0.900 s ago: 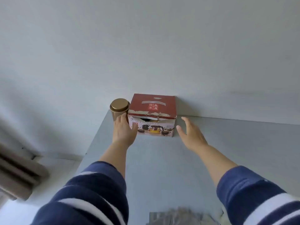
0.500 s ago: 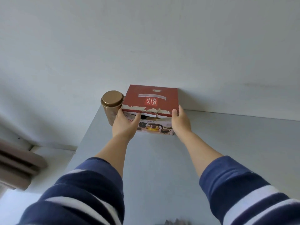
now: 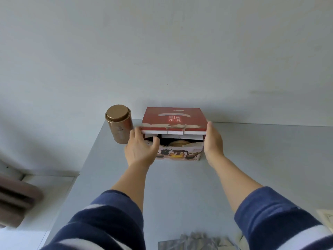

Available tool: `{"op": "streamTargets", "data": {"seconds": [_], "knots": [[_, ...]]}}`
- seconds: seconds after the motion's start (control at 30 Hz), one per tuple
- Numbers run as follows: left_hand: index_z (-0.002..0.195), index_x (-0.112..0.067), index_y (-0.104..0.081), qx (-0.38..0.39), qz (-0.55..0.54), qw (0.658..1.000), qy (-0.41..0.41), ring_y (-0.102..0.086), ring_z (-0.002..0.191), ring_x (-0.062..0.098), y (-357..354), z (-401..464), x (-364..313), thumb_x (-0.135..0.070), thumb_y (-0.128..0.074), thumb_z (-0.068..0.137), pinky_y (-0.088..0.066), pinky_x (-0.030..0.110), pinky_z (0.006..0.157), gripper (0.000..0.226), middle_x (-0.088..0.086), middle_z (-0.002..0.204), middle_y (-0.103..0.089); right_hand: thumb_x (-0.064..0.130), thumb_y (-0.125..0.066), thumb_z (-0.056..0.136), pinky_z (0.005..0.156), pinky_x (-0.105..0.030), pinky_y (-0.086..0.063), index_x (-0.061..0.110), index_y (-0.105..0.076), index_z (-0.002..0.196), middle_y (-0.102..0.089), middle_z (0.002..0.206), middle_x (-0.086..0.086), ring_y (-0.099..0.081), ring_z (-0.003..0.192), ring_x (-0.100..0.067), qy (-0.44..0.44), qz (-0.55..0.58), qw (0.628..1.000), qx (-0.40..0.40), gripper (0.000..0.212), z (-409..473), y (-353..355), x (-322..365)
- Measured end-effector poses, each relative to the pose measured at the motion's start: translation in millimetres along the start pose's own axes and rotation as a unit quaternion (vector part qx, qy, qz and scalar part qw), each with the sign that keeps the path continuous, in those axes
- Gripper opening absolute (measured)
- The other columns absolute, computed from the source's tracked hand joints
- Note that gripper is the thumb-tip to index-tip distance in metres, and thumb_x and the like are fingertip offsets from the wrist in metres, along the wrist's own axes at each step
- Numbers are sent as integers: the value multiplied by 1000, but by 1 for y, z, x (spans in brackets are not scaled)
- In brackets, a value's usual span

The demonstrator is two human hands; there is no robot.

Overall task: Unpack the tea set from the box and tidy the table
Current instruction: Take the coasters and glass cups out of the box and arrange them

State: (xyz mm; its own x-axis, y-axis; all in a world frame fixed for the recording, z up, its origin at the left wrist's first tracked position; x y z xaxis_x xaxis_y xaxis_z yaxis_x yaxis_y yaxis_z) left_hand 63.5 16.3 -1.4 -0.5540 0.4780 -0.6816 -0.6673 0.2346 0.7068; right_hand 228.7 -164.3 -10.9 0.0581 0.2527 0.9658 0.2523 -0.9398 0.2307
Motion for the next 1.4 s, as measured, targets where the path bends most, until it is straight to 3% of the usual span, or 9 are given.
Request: {"op": "streamTargets", "data": {"seconds": [0.1,0.33,0.57,0.7,0.87,0.97,1.07,1.23,1.4], "knots": [[136,-22,-36,21,-22,999,-23,-59,109,24,2,17,-14,-43,-53,88,-48,35,76,55,-3,136,-48,47,-25,101,101,-28,-30,28,-52,134,-45,146,4,-40,134,-14,-21,124,992,-7,48,21,-2,22],[147,-20,-34,67,90,994,-11,-53,125,23,-20,30,-10,-51,-50,88,-47,34,87,69,-7,151,-39,27,-29,102,112,-33,-25,25,-32,148,-29,155,-4,-30,141,-22,117,-40,991,48,46,74,-34,67],[95,-16,-59,-8,-93,993,77,-59,79,32,-2,40,4,-30,-36,92,-44,36,66,27,5,77,-62,47,-47,93,114,-41,-23,34,0,153,-12,156,-9,-16,143,-33,36,-280,954,100,77,92,-55,64],[143,-26,-30,-36,-163,981,97,-60,84,28,5,35,29,-19,-36,96,-47,38,73,49,3,93,-61,63,-58,81,116,-48,-16,27,-4,154,14,160,0,6,147,-32,60,-379,908,169,98,56,-63,41],[137,-27,-51,35,-35,994,93,-49,126,21,-8,23,30,-44,-40,98,-42,34,90,44,-1,150,-37,84,-58,59,114,-61,3,38,8,151,28,157,2,31,143,-31,115,-488,833,235,122,18,-68,17],[123,-25,-62,88,-13,990,111,-55,114,25,-21,15,30,-42,-35,98,-46,36,83,40,5,141,-48,76,-60,68,116,-60,-4,36,-2,152,13,161,-1,19,146,-35,173,-512,814,215,110,14,-63,16],[87,-15,-59,85,-45,988,123,-53,72,24,-21,14,24,-24,-30,96,-38,28,56,31,7,81,-61,41,-58,91,114,-44,-29,27,-24,150,-24,156,-4,-24,142,-26,249,-355,891,133,70,10,-46,32],[85,-14,-57,95,7,986,134,-54,69,24,-17,14,24,-20,-28,96,-37,26,54,32,7,79,-60,27,-36,103,70,-27,-40,1,-55,123,-60,92,-7,-55,84,-25,93,-16,993,-77,38,5,12,30],[89,-17,-56,90,25,985,148,-59,81,30,-13,4,28,-20,-27,97,-43,33,64,30,7,85,-61,20,-48,99,82,-42,-49,13,-41,137,-58,123,-9,-58,102,-28,-197,403,890,-77,39,11,21,-32]]}}
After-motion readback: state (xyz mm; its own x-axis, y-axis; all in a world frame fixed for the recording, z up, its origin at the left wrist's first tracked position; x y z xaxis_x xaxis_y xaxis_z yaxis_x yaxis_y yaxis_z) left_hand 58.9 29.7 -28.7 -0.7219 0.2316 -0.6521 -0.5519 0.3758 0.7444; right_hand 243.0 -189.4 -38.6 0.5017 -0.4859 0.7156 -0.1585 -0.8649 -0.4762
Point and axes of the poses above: each hand's wrist, its own z-axis towards the middle knuckle, its own y-axis out of the back of the hand, x = y × z, the point moved 7 cm from there along z, towards the middle knuckle
